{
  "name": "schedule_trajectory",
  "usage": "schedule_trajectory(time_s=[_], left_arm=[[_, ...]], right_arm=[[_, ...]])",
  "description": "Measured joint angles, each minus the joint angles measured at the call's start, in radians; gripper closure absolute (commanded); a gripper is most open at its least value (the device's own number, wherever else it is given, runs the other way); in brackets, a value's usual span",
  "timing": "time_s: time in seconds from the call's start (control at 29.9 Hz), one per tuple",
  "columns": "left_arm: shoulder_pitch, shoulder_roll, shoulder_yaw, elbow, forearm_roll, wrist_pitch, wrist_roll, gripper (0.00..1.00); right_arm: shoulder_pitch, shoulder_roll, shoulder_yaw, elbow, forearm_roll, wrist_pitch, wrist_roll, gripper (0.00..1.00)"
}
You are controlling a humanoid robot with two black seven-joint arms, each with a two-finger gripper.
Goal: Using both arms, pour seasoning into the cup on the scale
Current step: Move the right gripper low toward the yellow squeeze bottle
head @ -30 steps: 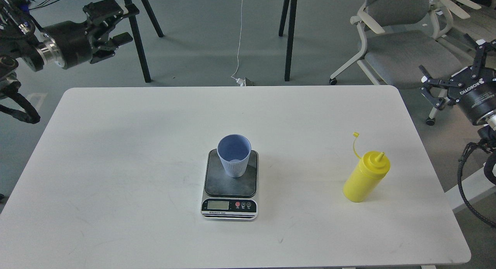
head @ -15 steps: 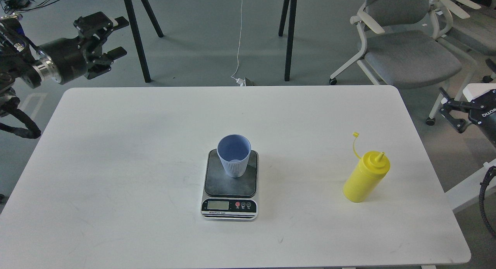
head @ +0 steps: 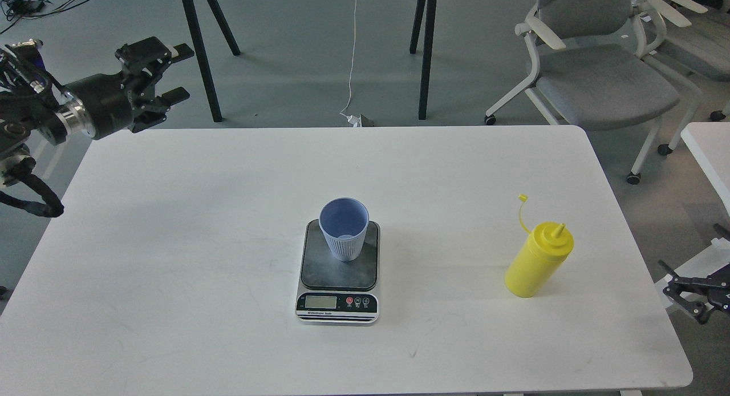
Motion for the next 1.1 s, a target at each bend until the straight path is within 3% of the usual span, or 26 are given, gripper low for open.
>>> schedule_trajectory(time_s=[0.47, 1.1], left_arm=[[0.01, 0.0, 0.003, 0.0, 0.003, 0.0, 0.0, 0.05], [0.03, 0.006, 0.01, 0.0, 0.005, 0.0, 0.0, 0.04]], right_arm=[[-0.019, 0.144, 0.0, 0.061, -0.244, 0.0, 0.008, 0.01], [-0.027, 0.301, 0.017, 0.053, -0.324, 0.0, 0.01, 0.01]])
